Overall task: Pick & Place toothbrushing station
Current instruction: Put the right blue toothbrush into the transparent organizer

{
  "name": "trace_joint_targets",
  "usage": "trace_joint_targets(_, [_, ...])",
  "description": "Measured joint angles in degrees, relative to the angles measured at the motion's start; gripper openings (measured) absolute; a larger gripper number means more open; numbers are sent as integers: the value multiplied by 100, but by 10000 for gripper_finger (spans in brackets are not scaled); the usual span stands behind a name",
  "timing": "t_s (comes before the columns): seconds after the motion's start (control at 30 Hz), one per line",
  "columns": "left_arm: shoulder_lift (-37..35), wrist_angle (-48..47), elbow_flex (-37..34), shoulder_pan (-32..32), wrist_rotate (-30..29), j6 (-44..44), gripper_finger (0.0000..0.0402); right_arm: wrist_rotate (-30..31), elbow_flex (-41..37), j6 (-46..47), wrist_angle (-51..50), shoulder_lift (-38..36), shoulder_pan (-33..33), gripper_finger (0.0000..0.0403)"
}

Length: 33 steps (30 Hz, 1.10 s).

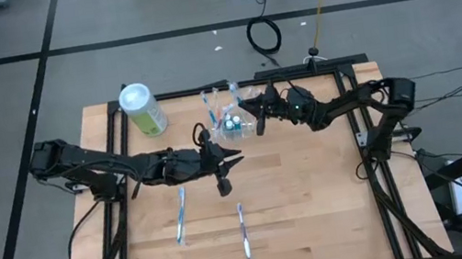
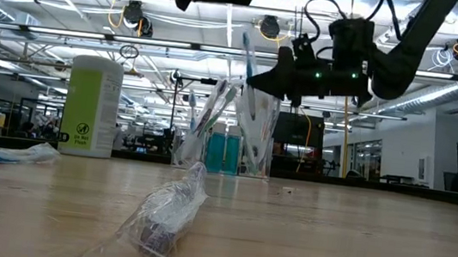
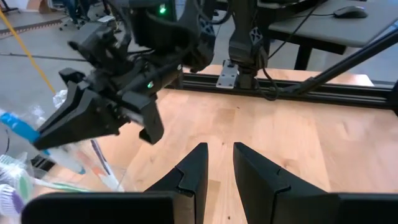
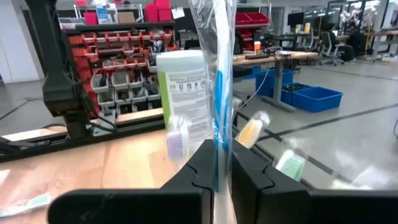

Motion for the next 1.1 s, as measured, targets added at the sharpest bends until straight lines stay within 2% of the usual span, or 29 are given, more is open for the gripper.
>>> trace_joint_targets(0.33, [0, -13, 0, -9, 0, 70, 83, 9, 0, 282, 684, 757, 2, 14])
trace_joint_targets(0.5, [0, -24, 0, -9, 2, 74, 83, 16, -25, 256, 727, 759, 4, 14])
trace_joint_targets(0.87, [24, -65, 0, 13, 0, 92, 83, 72, -622, 428, 1355, 752, -20, 14])
trace_joint_targets(1.1, [24, -7, 0, 17, -2, 90, 83, 70, -638, 471, 1359, 755, -20, 14])
